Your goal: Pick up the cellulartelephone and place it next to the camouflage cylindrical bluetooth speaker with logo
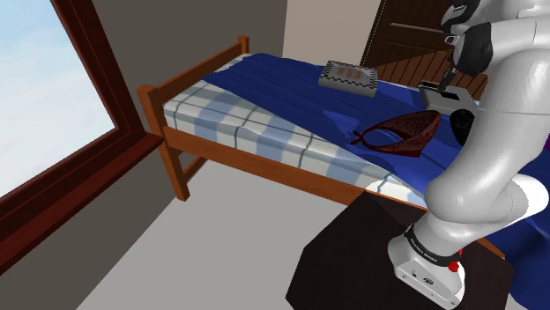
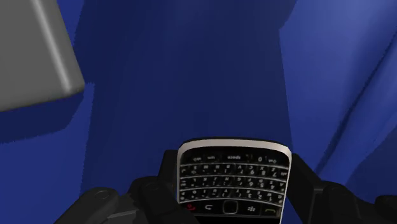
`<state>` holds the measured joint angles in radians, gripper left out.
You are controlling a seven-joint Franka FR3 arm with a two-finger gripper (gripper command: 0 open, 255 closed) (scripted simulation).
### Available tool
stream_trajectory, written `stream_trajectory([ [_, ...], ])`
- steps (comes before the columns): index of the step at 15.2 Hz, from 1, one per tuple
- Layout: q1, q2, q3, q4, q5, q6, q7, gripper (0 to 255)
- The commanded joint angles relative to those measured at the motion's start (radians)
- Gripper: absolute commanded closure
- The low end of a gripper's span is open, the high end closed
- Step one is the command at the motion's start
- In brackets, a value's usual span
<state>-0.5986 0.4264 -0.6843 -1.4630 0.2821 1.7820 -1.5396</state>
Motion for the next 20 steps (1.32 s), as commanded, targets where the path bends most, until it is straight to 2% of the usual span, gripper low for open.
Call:
stream_trajectory([
  [1, -0.061, 0.062, 0.004, 0.080, 0.034, -0.029, -0.044, 255],
  [5, -0.198, 0.187, 0.020, 0.272, 0.093, -0.106, -0.113, 255],
  [20, -0.167, 0.208, 0.034, 0.094, 0.113, 0.081, -0.140, 255],
])
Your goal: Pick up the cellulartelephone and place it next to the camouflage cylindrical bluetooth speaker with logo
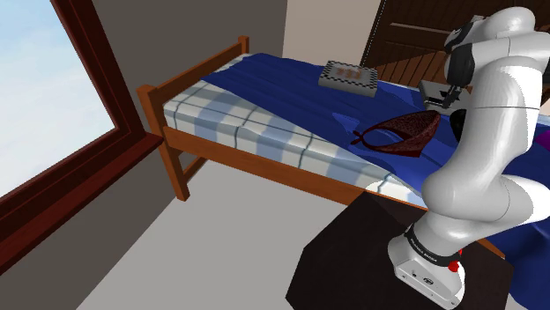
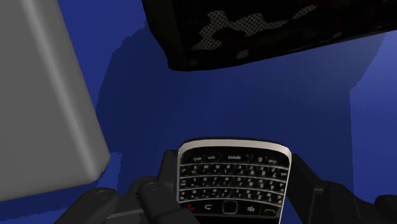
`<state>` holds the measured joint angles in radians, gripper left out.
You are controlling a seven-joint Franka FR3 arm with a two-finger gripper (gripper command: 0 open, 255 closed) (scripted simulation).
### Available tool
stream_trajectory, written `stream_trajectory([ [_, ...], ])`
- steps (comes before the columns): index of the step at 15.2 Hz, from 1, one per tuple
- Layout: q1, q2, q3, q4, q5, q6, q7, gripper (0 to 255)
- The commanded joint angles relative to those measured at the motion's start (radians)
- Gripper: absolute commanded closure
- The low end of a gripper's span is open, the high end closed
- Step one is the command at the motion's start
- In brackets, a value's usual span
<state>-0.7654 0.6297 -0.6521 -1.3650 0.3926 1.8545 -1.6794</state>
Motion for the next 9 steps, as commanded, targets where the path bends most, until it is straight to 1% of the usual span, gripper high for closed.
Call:
stream_trajectory([
  [1, 0.001, 0.008, 0.004, -0.012, 0.005, 0.020, -0.002, 255],
  [9, 0.002, 0.042, 0.019, -0.070, 0.028, 0.105, -0.019, 255],
])
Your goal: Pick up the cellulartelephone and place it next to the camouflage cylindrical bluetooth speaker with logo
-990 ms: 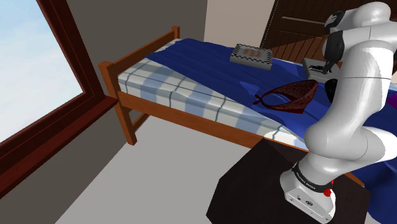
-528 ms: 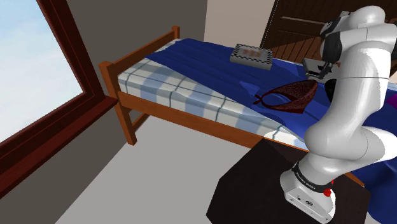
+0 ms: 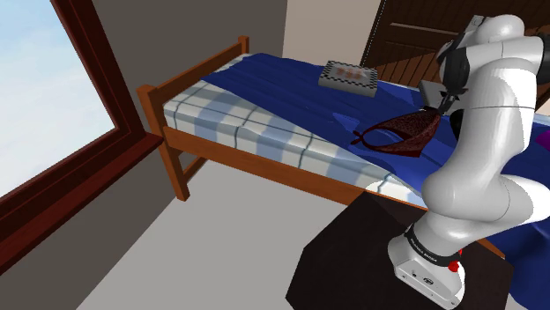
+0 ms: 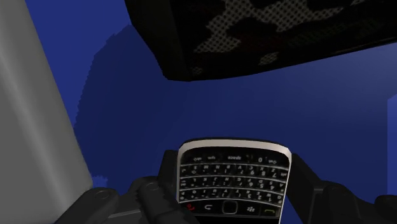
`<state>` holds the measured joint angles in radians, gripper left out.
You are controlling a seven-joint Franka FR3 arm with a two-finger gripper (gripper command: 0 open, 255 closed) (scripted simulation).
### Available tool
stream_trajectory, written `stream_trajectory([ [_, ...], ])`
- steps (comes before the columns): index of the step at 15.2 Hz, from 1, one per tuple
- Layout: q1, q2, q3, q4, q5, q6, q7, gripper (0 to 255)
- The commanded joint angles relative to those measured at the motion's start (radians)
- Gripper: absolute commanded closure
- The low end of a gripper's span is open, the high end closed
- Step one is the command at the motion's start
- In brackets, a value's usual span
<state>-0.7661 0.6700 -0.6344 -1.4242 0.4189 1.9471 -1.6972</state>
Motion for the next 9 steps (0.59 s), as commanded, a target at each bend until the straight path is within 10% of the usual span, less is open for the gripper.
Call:
stream_trajectory([
  [1, 0.002, 0.006, 0.004, -0.017, 0.005, 0.022, -0.003, 255],
  [9, -0.001, 0.030, 0.014, -0.039, 0.020, 0.065, -0.013, 255],
])
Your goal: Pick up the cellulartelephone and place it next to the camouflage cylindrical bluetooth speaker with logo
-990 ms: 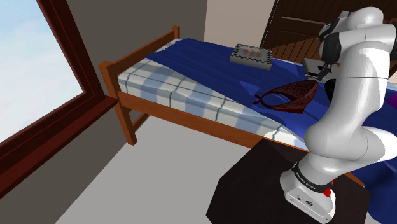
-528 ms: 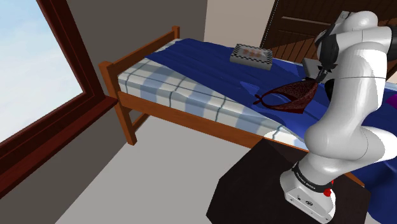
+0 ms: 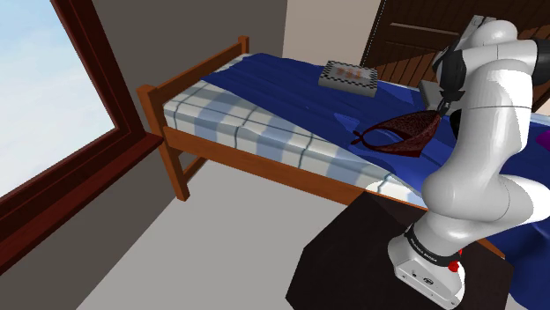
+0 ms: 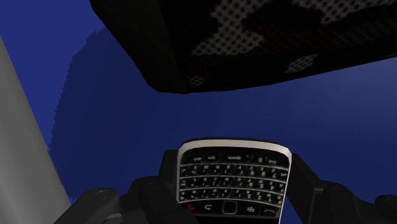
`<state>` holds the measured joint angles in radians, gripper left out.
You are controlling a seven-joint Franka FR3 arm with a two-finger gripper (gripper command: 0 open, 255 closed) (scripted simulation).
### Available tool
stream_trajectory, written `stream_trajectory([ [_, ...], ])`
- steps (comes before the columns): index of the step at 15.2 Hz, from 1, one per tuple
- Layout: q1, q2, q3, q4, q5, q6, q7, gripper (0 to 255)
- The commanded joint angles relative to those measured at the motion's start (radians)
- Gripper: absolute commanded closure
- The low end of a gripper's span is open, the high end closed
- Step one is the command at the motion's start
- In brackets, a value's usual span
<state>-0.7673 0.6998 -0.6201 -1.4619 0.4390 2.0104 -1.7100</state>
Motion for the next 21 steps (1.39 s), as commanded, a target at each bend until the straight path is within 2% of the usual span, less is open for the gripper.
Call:
stream_trajectory([
  [1, 0.000, 0.000, 0.000, -0.001, 0.000, 0.001, 0.000, 255],
  [4, 0.000, 0.000, 0.000, -0.001, 0.000, 0.001, 0.000, 255],
  [5, 0.000, 0.000, 0.000, -0.001, 0.000, 0.001, 0.000, 0],
  [10, 0.000, 0.000, 0.000, -0.001, 0.000, 0.001, 0.000, 0],
  [14, 0.002, -0.045, -0.021, 0.058, -0.030, -0.096, 0.020, 0],
  [21, 0.002, -0.045, -0.021, 0.058, -0.030, -0.096, 0.020, 0],
])
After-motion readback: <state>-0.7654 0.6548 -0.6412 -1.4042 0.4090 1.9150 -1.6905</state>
